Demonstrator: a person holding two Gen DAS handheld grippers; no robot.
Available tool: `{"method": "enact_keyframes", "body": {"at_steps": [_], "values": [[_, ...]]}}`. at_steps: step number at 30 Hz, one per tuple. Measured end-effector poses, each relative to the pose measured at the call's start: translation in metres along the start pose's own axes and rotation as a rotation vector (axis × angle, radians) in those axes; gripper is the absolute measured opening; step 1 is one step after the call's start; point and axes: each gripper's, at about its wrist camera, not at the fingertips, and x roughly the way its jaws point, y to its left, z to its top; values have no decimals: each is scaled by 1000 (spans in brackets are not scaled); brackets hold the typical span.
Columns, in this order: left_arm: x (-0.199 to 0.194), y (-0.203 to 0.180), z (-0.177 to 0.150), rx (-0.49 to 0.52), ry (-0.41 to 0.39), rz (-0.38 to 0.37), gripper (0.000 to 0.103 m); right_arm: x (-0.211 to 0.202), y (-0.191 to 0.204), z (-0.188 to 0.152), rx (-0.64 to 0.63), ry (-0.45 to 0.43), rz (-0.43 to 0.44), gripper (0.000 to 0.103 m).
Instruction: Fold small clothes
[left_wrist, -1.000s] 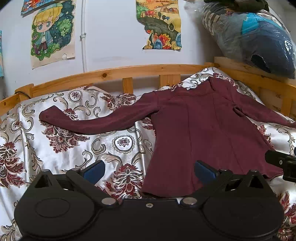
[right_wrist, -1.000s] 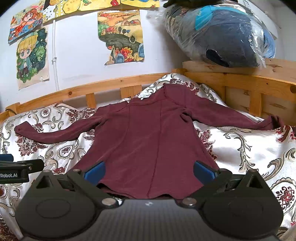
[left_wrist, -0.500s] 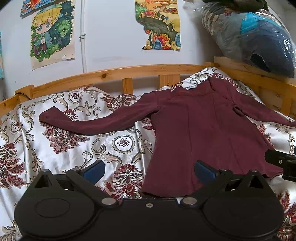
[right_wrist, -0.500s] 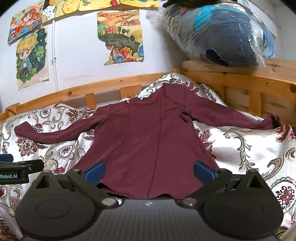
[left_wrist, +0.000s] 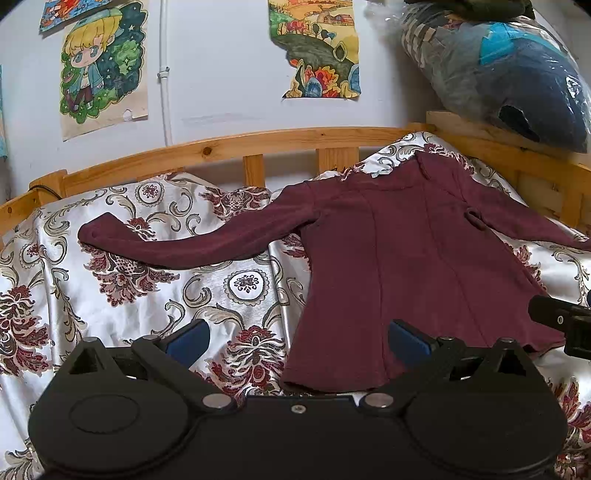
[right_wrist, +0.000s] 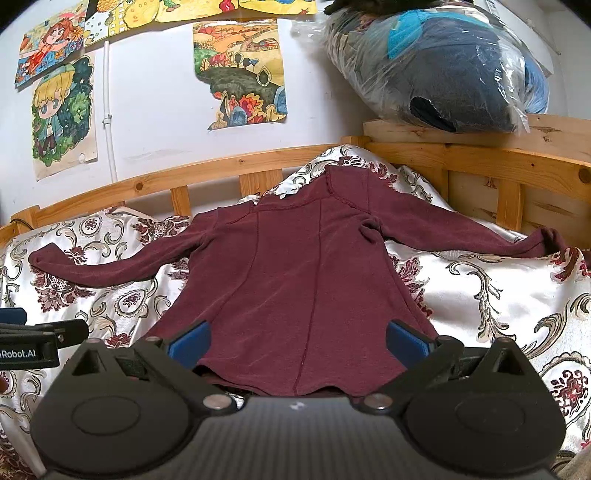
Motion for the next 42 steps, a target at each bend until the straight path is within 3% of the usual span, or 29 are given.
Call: {"method": "enact_keyframes", "body": {"at_steps": [26,42], "values": [[-1,-1,0,7,5,5,102,2,-1,0,3,7,-5,103],[11,-7,1,59,92,31,102,6,-1,1,21,57,-67,103]]}}
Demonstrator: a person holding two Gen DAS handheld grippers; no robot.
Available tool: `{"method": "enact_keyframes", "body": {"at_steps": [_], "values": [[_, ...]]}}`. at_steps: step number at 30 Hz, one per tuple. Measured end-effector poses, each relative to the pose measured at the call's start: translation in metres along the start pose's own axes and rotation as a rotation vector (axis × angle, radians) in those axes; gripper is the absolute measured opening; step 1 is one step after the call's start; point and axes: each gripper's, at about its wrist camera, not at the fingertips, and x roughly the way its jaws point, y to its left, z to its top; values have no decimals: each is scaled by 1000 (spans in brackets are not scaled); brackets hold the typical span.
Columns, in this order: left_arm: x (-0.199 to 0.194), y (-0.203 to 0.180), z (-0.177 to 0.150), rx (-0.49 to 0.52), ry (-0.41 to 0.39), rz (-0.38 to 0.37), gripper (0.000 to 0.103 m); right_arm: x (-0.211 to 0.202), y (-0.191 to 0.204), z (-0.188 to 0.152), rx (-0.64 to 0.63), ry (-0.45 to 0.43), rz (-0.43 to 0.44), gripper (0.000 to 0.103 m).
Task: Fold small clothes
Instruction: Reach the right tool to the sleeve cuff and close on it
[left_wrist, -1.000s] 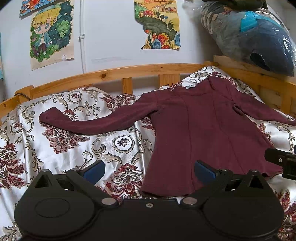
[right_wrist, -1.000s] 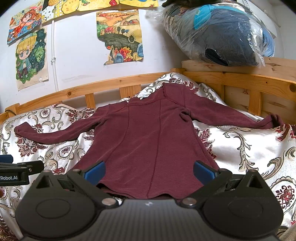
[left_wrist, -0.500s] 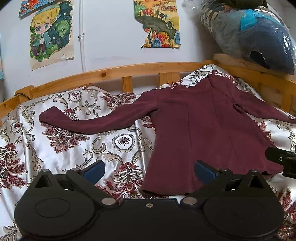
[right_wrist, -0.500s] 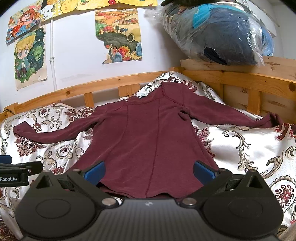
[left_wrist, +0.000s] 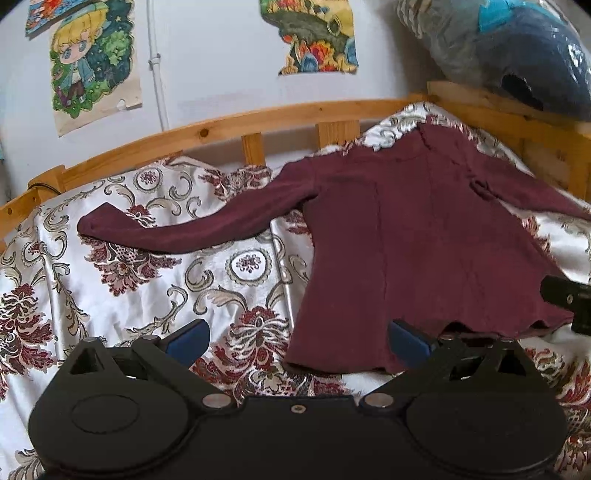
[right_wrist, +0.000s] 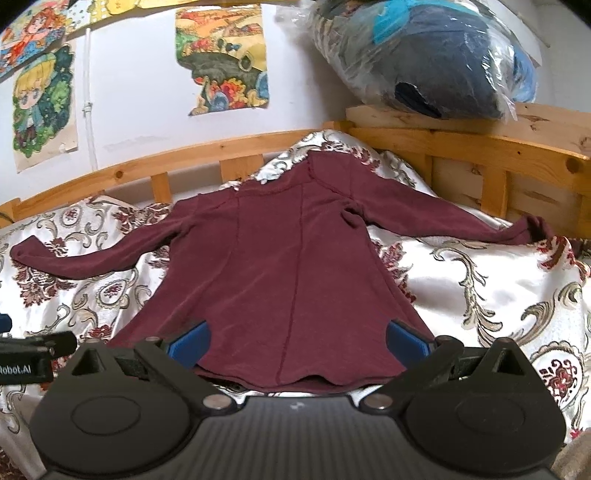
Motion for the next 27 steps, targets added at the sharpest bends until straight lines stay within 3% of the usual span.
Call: {"method": "enact_keyframes", "body": {"at_steps": [11,15,22,27], "values": [[22,-21,26,47,78,-20,102,17,-36,17,194,131,-54,103],[35,-31,45,99,95,-37,102,28,-54,30,267,159,-12,103],[59,-53,86,150,140,-61,102,50,-76,66,237,141,-30,103],[69,-67,101,187,164,-90,102,56,-116,76,320,75,-102,103]]}}
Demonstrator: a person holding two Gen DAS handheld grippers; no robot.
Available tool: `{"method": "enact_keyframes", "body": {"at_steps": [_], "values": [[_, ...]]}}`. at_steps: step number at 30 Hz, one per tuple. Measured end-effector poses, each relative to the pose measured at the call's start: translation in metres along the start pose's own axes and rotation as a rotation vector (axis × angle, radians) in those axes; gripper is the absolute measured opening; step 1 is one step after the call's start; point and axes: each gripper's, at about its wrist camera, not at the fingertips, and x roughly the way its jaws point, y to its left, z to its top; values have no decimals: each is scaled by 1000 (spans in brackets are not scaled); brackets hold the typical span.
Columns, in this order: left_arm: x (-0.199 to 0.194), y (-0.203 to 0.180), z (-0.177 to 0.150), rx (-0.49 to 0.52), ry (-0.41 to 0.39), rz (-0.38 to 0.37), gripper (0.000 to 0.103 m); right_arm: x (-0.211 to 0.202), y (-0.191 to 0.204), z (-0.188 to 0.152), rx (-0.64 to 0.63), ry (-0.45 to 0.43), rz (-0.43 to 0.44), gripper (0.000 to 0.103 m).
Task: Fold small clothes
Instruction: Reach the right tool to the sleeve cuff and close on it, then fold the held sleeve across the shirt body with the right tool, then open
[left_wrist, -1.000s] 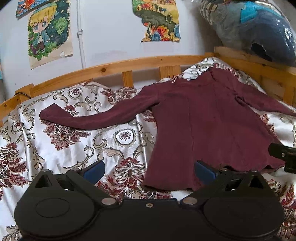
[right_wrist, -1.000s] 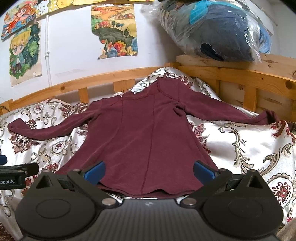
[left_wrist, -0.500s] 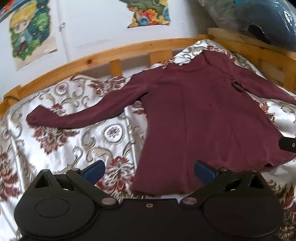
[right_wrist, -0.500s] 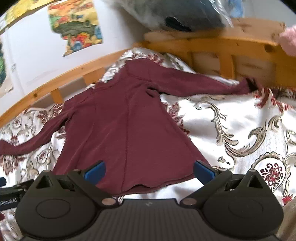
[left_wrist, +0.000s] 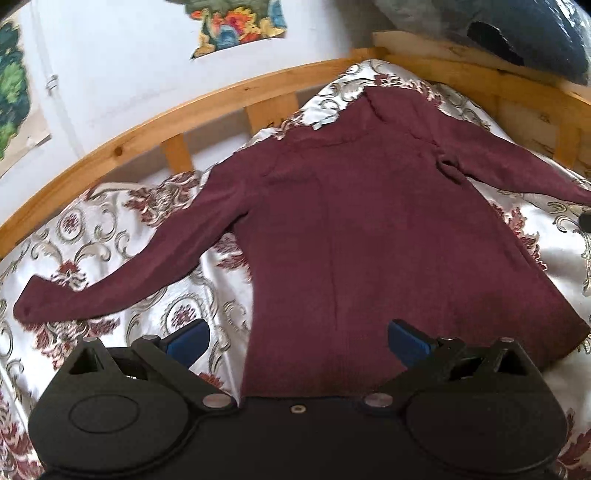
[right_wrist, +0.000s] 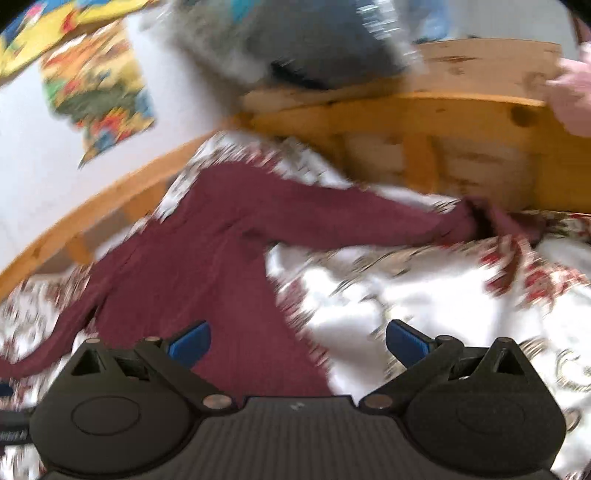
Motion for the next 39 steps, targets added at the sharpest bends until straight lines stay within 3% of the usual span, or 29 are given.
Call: {"method": "enact_keyframes", "body": {"at_steps": [6,9,14,22,25,30,32,34,39], "values": [[13,-16,8,19,-14,-31,102,-5,-54,20,98,-158,-174,103],[26,-24,10,-16,-12,-66,102,-4,-86,28,223,-201,-199,103],[51,-34,9,-54,38,-164,102,7,-121,41,336,-226,-259,99],[71,-33,12,-43,21,-169,102,30,-143,48,466,-227,-358,91],[75,-26,13,-66,25,-169,102,41,-148,48,505,-209,-413,75],[79,-17,10,-86,36,-152,102,55,-156,49,572,-194,-479,57],[79,-15,8,-88,40,-146,102,60,-160,49,591,-187,-491,45],[79,-13,6,-88,41,-142,102,63,-160,48,583,-188,-496,25],[79,-11,5,-93,40,-136,102,61,-155,46,549,-226,-502,7]]}}
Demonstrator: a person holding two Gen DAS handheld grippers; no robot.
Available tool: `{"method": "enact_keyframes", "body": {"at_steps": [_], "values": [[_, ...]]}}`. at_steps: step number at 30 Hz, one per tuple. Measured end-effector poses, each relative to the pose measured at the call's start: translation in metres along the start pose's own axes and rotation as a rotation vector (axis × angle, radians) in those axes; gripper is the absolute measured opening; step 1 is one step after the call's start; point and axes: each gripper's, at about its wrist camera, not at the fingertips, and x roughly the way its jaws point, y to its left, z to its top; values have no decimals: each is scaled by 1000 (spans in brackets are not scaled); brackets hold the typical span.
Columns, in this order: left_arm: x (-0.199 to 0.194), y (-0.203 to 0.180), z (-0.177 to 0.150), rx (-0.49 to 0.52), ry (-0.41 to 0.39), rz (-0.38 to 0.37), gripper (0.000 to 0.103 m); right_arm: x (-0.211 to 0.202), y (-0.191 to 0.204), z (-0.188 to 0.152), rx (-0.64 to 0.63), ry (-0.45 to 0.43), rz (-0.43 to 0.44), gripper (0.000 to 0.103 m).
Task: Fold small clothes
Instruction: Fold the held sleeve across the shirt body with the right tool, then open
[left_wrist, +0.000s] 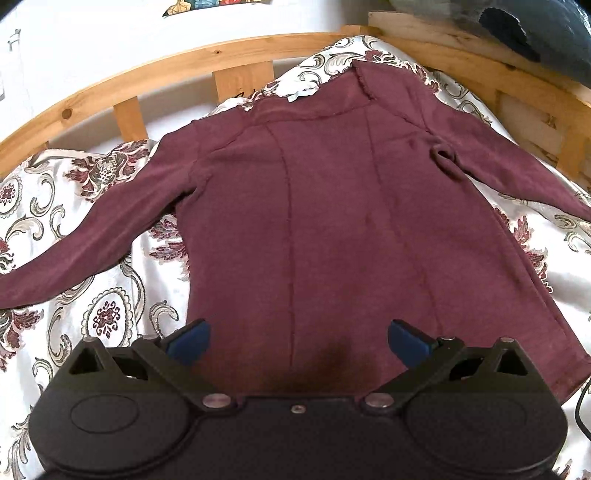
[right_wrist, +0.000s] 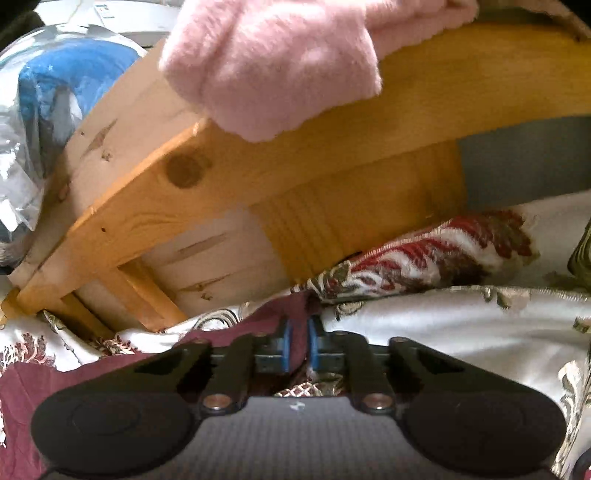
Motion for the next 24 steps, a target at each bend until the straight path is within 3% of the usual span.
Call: {"method": "enact_keyframes", "body": {"at_steps": [7,13,19,24], "values": [[-2,2,2,-11,-16,-6,102,-27,28,3,-157,-122,79,6],[-4,9,5,-29,-33,-8,102,-63,68,14,-277,-202,212,6],[-8,27,7,-70,-52,16,102,-105,132,6,-422,-216,472,5],[-12,51,5,-98,-61,67,102,-143,183,-35,-559,-173,717,5]]}}
